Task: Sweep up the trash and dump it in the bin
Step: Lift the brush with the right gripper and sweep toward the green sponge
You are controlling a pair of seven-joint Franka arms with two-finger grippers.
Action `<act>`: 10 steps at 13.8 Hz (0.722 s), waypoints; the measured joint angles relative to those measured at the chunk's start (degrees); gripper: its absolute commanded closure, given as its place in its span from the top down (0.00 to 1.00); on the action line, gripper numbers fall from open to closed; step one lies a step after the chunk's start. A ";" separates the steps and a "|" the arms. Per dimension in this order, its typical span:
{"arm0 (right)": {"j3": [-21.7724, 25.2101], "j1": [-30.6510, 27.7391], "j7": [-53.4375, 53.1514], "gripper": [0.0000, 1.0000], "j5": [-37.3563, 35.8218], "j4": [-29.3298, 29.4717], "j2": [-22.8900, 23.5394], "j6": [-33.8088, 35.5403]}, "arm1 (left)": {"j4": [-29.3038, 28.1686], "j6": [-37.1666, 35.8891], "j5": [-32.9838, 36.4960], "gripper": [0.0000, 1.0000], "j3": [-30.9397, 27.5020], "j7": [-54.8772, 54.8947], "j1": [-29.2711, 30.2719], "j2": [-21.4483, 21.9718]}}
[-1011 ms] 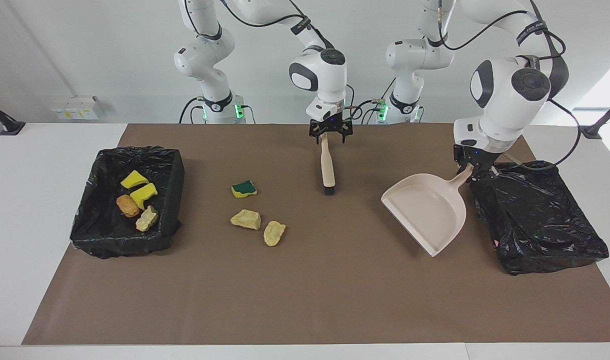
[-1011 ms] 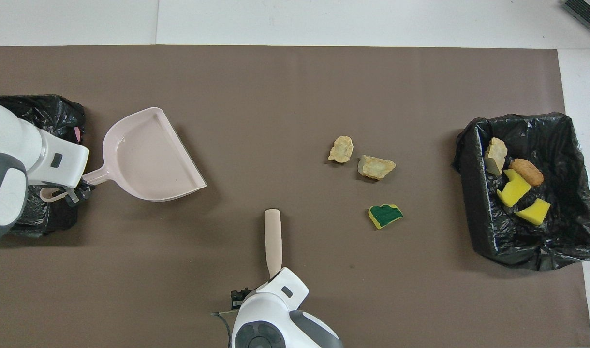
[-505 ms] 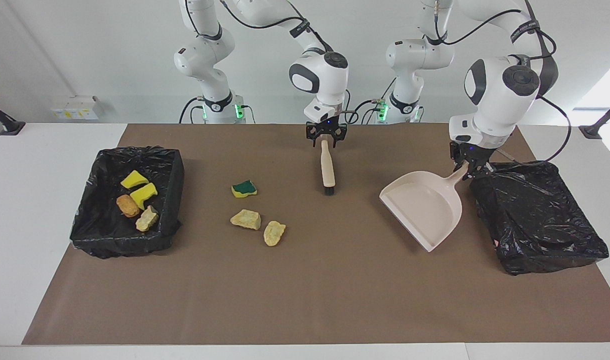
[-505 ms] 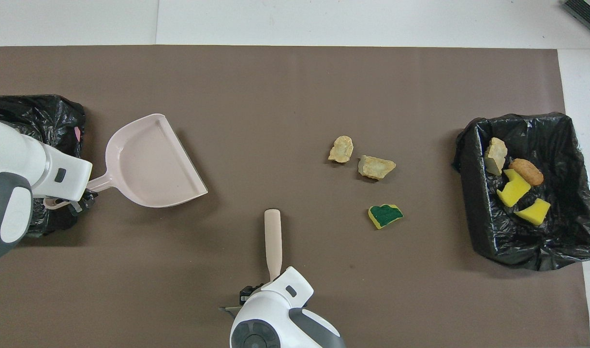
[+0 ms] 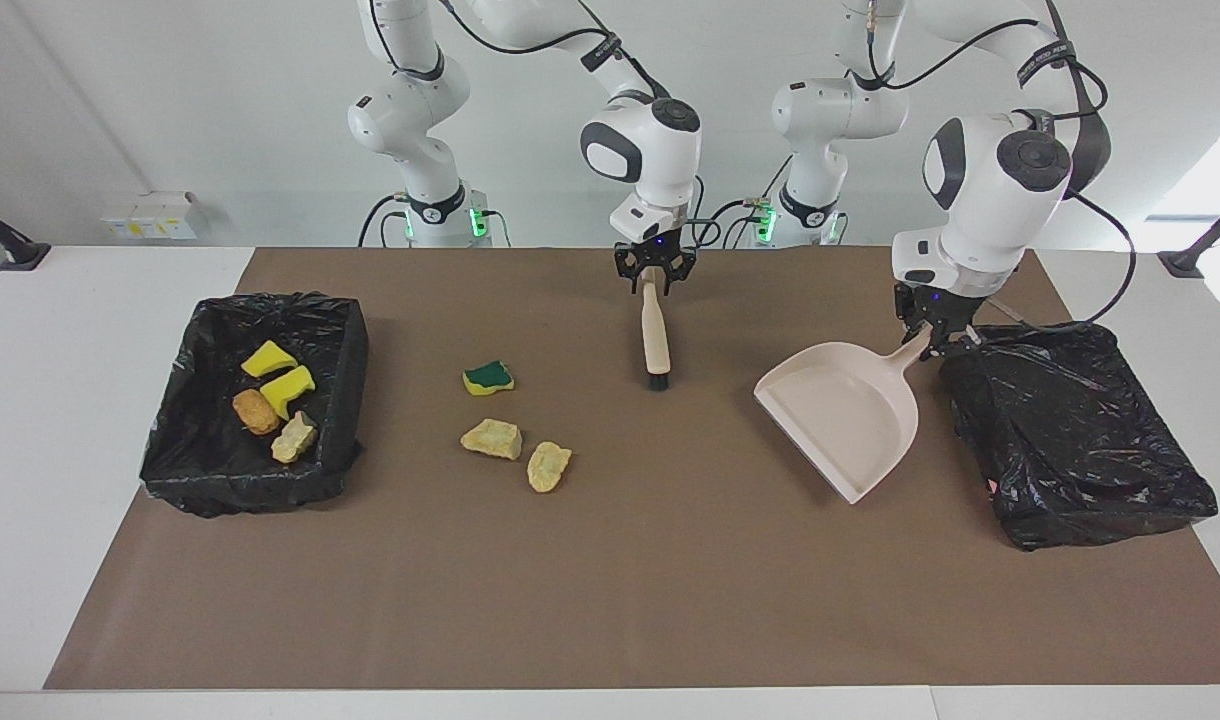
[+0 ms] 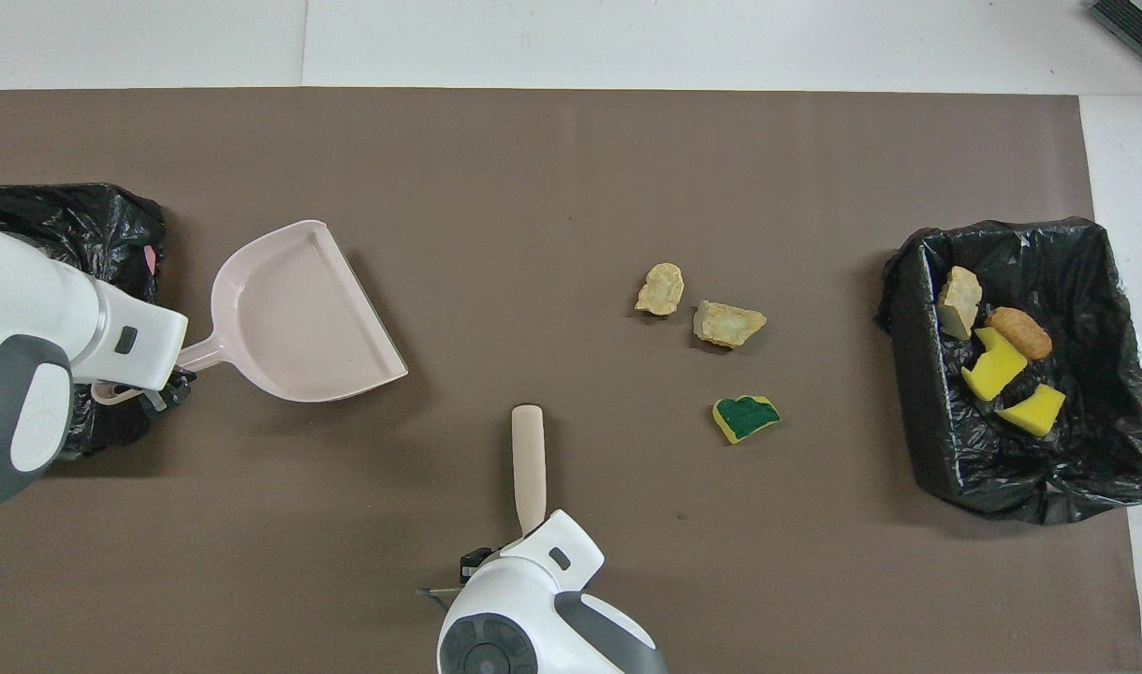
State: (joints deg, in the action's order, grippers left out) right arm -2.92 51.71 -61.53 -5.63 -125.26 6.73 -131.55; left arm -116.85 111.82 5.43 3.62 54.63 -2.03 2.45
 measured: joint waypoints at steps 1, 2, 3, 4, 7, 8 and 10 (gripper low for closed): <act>0.00 -0.09 0.00 0.00 0.00 0.02 0.00 0.32 | 0.00 0.00 0.00 0.00 0.04 -0.34 -0.07 0.00; 0.00 -0.15 0.00 0.00 0.00 0.11 -0.01 1.40 | 0.00 0.00 0.00 0.00 0.07 -0.81 -0.29 0.00; 0.01 -0.21 0.02 0.00 0.00 0.29 -0.08 2.25 | 0.00 0.00 0.00 0.00 0.08 -1.26 -0.57 0.00; 0.08 -0.52 0.17 0.00 0.00 0.62 -0.36 3.56 | 0.00 0.00 0.00 0.00 0.23 -1.95 -0.76 0.00; 0.44 -3.98 4.75 0.00 -0.01 1.65 -3.39 9.03 | 0.00 0.03 0.00 0.00 0.45 -3.34 -1.78 0.00; 0.55 -6.40 7.68 0.00 -0.01 2.08 -5.26 11.59 | 0.00 0.05 0.00 0.00 0.44 -3.53 -2.03 0.00; 0.75 -11.80 13.86 0.00 -0.01 3.47 -8.75 17.55 | 0.00 0.10 0.00 0.00 0.43 -3.59 -2.11 0.00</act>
State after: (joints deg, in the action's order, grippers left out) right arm -2.16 39.91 -47.67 -5.65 -121.78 -2.02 -114.00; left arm -116.85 111.92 5.43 4.05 51.04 -4.15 2.45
